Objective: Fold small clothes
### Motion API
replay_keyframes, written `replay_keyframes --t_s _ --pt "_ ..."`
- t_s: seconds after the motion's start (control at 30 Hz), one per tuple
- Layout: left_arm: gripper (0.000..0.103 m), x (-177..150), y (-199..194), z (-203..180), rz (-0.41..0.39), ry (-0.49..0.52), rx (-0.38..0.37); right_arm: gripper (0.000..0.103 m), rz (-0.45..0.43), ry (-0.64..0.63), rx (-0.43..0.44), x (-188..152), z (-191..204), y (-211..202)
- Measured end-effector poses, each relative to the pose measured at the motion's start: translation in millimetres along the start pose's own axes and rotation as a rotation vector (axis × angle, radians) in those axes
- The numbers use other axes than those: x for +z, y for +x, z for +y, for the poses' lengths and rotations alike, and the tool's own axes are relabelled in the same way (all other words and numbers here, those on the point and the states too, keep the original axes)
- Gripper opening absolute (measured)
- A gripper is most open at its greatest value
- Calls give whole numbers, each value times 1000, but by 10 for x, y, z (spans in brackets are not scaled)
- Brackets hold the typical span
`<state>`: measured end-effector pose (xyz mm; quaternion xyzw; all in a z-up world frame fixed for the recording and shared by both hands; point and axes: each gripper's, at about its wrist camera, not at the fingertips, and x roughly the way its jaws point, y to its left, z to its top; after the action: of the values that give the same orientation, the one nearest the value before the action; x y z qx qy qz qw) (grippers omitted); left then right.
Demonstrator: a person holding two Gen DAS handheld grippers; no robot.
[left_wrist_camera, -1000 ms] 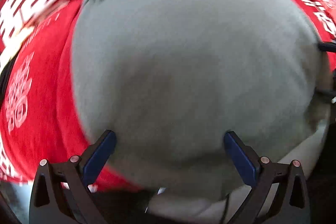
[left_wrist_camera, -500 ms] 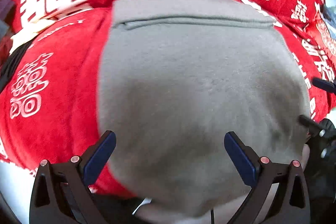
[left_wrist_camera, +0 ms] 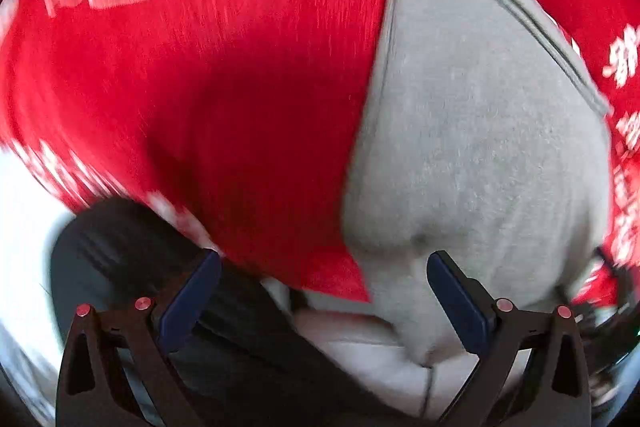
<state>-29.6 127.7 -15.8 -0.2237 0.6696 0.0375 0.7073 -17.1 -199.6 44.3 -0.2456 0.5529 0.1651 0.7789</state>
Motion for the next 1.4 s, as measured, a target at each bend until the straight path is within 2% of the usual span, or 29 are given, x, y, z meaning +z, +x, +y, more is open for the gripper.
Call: replay_keyframes --t_s 0.03,0.1,0.13,0.2,0.23,0.27,0.3,0.33,0.4,0.43,0.5,0.57,0.63,0.77,0.8,0.83,0.87,0.9,0.93,1.0,1.03,1.07,1.1,1.13,1.2,1.27,1.33,1.37,1.4 --pt "103 -25 62 -31 18 -2 -11 100 -6 -3 2 1 45 -26" --pt "103 -81 138 -223 19 65 15 100 -12 -7 19 35 96 -91" --pt "103 -99 154 -292 20 82 -7 100 -14 -15 22 51 140 -112" --pt "74 -131 160 -399 16 107 -53 100 -25 -40 7 90 268 -155" --pt "71 -121 148 -418 11 113 -43 100 -30 -51 0 100 307 -177" --pt "51 -135 99 -415 1 118 -49 100 -35 -63 -5 113 347 -205" --pt "24 -151 83 -432 0 121 -55 100 -37 -67 -8 117 356 -218" --pt "14 -174 28 -394 4 122 -50 100 -42 -71 -11 108 382 -251" --pt "14 -211 -109 -263 -13 95 -62 100 -49 -73 -11 97 385 -292" --pt "14 -254 -207 -172 -36 73 -40 100 -51 -71 -15 101 377 -307" --pt "14 -353 -360 -72 -88 52 75 100 -50 -63 -17 114 365 -328" --pt "14 -397 -474 4 -123 46 110 100 -43 -54 -16 134 344 -318" --pt "14 -371 -549 58 -147 29 99 100 -39 -50 -9 160 360 -313" --pt "14 -209 -661 -187 -188 59 39 100 -60 -73 -1 291 462 -324" --pt "22 -133 -669 -252 -195 82 30 100 -65 -82 -7 327 445 -293" --pt "36 -76 -649 -371 -205 123 24 100 -71 -89 -17 362 469 -296" --pt "86 -50 -599 -500 -213 155 19 100 -74 -89 -18 379 476 -303" --pt "101 -17 -527 -633 -229 187 10 100 -77 -84 -12 394 472 -310" --pt "101 21 -448 -767 -252 209 9 100 -77 -77 -6 402 457 -309" --pt "101 9 -205 -1012 -260 285 121 100 -67 -67 -12 385 440 -297" --pt "101 41 -98 -993 -239 298 158 100 -63 -68 -20 365 415 -283" --pt "101 31 45 -970 -185 299 187 100 -57 -67 -26 331 385 -265" --pt "102 -2 123 -898 -154 288 164 100 -49 -65 -31 291 342 -240" --pt "102 -35 96 -863 -181 283 144 100 -41 -61 -34 257 306 -219" --pt "102 -97 78 -767 -164 286 188 100 -9 -38 -50 144 181 -137" --pt "102 -116 105 -543 -97 214 171 100 47 14 -56 -5 -25 -22" --pt "100 -173 56 -330 -54 151 185 100 93 89 -16 -119 -226 40" --pt "94 -212 -27 -291 -86 151 199 100 89 135 14 -169 -339 8" --pt "93 -261 -184 -301 -167 176 222 100 77 168 24 -211 -440 -62"
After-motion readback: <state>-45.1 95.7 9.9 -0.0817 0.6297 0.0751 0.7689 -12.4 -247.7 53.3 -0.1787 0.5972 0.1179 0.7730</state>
